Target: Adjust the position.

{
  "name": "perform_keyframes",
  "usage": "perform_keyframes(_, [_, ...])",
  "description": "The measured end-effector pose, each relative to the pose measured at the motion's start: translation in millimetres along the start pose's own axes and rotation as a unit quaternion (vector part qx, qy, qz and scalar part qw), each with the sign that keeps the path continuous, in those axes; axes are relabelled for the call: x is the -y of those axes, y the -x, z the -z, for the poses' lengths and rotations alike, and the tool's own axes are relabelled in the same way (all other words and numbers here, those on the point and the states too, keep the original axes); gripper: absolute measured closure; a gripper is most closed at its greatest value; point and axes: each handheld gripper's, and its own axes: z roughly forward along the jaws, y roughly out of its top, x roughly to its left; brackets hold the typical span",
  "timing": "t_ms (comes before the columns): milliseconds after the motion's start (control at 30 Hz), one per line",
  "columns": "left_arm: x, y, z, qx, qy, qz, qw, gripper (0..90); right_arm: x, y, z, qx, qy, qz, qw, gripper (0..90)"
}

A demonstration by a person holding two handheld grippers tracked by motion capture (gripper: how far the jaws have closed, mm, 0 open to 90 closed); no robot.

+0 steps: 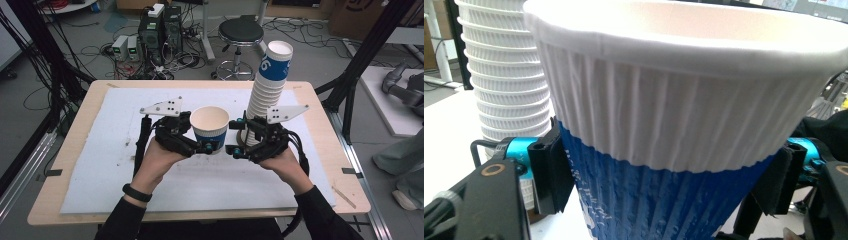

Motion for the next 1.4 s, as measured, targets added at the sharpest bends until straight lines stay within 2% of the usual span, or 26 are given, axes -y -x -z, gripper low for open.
perform_keyframes(333, [-1.1, 2.2, -3.6, -0.006, -0.003, 0.001, 1.0, 25.4, 10.1, 0.1, -18.2, -0.01, -0.024, -0.018, 0.9995, 16.9])
perform_keyframes(567, [-0.5, 4.7, -12.0, 0.0, -0.009, -0.001, 1.0, 25.4, 12.3, -2.5, -27.0, -0.019, -0.026, -0.015, 0.9994, 17.0])
perform_keyframes(733, [0.3, 6.2, -17.2, 0.0, -0.014, -0.002, 0.9999, 25.3, 12.6, -2.6, -28.5, -0.022, -0.026, -0.015, 0.9993, 29.0])
perform_keyframes(967, [-0.1, 7.4, -17.1, -0.003, -0.018, -0.004, 0.9998, 23.2, 13.1, -2.2, -28.2, -0.024, -0.028, -0.011, 0.9993, 29.9])
perform_keyframes(1167, [-3.9, 9.8, -14.3, -0.009, -0.01, -0.007, 0.9999, 14.5, 14.5, -0.6, -28.0, -0.025, -0.029, -0.013, 0.9992, 29.9])
perform_keyframes(1400, [-5.9, 10.1, -9.6, -0.012, -0.006, -0.005, 0.9999, 14.6, 15.5, -3.6, -33.3, -0.032, -0.044, -0.006, 0.9985, 30.0])
